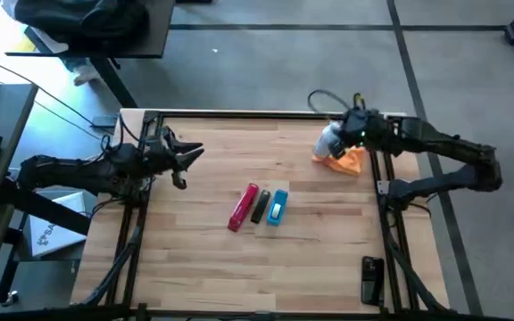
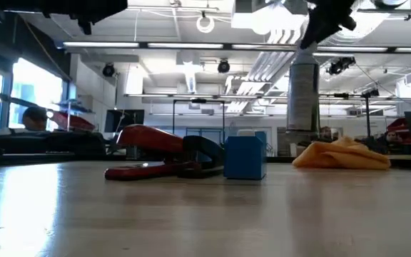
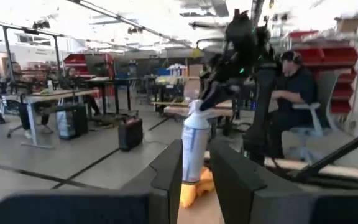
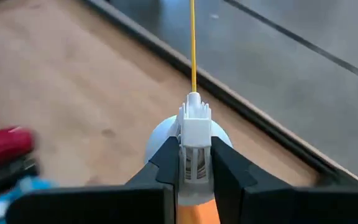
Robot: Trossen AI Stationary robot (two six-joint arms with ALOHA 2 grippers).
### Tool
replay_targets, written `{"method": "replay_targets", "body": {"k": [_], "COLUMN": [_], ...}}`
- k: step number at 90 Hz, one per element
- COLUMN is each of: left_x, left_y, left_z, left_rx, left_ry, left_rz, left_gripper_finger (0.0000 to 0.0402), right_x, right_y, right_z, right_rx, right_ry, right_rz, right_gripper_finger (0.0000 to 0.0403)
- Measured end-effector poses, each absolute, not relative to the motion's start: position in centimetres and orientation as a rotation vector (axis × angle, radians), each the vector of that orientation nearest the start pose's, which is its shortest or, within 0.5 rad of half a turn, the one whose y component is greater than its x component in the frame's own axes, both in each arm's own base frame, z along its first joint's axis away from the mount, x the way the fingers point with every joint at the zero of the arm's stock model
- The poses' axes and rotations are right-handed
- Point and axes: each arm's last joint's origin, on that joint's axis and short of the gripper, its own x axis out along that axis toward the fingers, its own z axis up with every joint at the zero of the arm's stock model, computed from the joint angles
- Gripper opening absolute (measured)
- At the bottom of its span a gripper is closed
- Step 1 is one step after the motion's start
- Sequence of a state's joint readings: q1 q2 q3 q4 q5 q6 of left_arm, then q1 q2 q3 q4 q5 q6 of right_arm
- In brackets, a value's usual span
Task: Apply microfiber cloth
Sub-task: Prepare the white spray bottle
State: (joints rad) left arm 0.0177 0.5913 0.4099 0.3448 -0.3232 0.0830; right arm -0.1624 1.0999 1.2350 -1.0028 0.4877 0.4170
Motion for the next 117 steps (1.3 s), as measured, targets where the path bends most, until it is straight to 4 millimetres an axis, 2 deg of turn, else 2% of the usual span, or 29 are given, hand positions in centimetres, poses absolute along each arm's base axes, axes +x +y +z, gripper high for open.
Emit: {"method": "replay_targets", "body": {"k": [27,37,48,58,68,79,88,99,117], "left_x": [15.0,15.0,15.0,15.0,15.0,15.0,15.0,15.1,15.5], "left_y": [1.2,1.2,1.2,1.2,1.2,1.2,1.2,1.2,1.2], "left_z": [28.2,28.2,28.2,28.2,28.2,28.2,28.2,28.2,27.9], "left_rx": [0.052,0.052,0.051,0.051,0.03,0.027,0.011,-0.001,-0.032], "left_ry": [-0.165,-0.165,-0.166,-0.165,-0.168,-0.168,-0.171,-0.177,-0.165], "left_rz": [0.348,0.349,0.349,0.349,0.347,0.347,0.344,0.343,0.341], "left_gripper_finger": [0.0065,0.0065,0.0065,0.0065,0.0065,0.0065,0.0065,0.0065,0.0065], "right_x": [23.3,24.6,25.5,25.7,25.5,24.1,23.2,22.7,23.0], "right_y": [0.2,1.5,2.2,2.7,4.1,5.3,6.5,8.3,11.6], "right_z": [33.5,32.8,32.2,31.8,31.5,32.1,33.0,33.5,31.6], "right_rx": [0.189,0.204,0.287,0.376,0.436,0.429,0.42,0.461,0.484], "right_ry": [0.823,0.814,0.784,0.788,0.823,0.88,0.839,0.769,0.792], "right_rz": [-0.564,-0.534,-0.578,-0.599,-0.555,-0.621,-0.677,-0.662,-0.674], "right_gripper_finger": [0.0031,0.0031,0.0031,0.0031,0.0031,0.0031,0.0031,0.0031,0.0031]}}
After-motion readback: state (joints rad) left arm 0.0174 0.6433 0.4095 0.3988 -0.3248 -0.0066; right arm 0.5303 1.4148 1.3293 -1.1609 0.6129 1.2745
